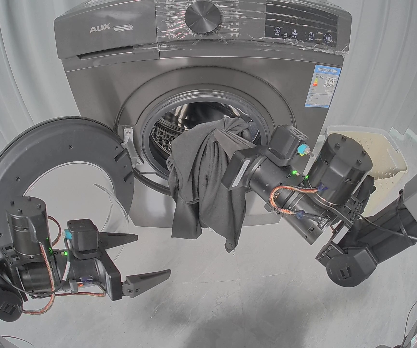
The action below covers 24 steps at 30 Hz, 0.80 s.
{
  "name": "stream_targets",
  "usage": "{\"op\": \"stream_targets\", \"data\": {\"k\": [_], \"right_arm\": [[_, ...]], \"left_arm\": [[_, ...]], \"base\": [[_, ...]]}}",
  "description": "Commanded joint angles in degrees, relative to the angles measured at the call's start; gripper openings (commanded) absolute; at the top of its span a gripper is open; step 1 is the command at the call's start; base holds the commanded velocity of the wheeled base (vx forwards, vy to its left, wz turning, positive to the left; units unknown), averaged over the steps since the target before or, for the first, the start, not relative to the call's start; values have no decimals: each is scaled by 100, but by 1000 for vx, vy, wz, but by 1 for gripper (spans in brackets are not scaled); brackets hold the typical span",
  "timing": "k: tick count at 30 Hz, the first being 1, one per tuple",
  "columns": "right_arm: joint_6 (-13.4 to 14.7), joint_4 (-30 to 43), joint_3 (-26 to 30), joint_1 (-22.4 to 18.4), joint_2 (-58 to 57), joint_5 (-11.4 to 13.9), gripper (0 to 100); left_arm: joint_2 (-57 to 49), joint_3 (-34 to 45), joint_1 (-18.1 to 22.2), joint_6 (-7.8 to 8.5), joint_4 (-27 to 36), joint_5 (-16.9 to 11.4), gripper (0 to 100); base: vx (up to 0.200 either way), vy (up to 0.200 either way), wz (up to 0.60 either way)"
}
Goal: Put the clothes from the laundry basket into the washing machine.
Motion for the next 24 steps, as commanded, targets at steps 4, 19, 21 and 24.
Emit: {"op": "stream_targets", "data": {"k": [4,19,21,24], "right_arm": [[-10,-26,14,39,-2,-10,0],[-37,-105,84,136,-19,-19,0],[-37,-122,84,136,-28,-19,0],[-37,-122,119,144,-28,-19,0]], "left_arm": [[932,-87,-75,-10,-548,8,100],[2453,-403,31,-159,-1980,236,100],[2620,-438,57,-159,-2130,245,100],[2840,-561,83,-159,-2341,245,100]], "base": [[0,0,0],[0,0,0],[0,0,0],[0,0,0]]}}
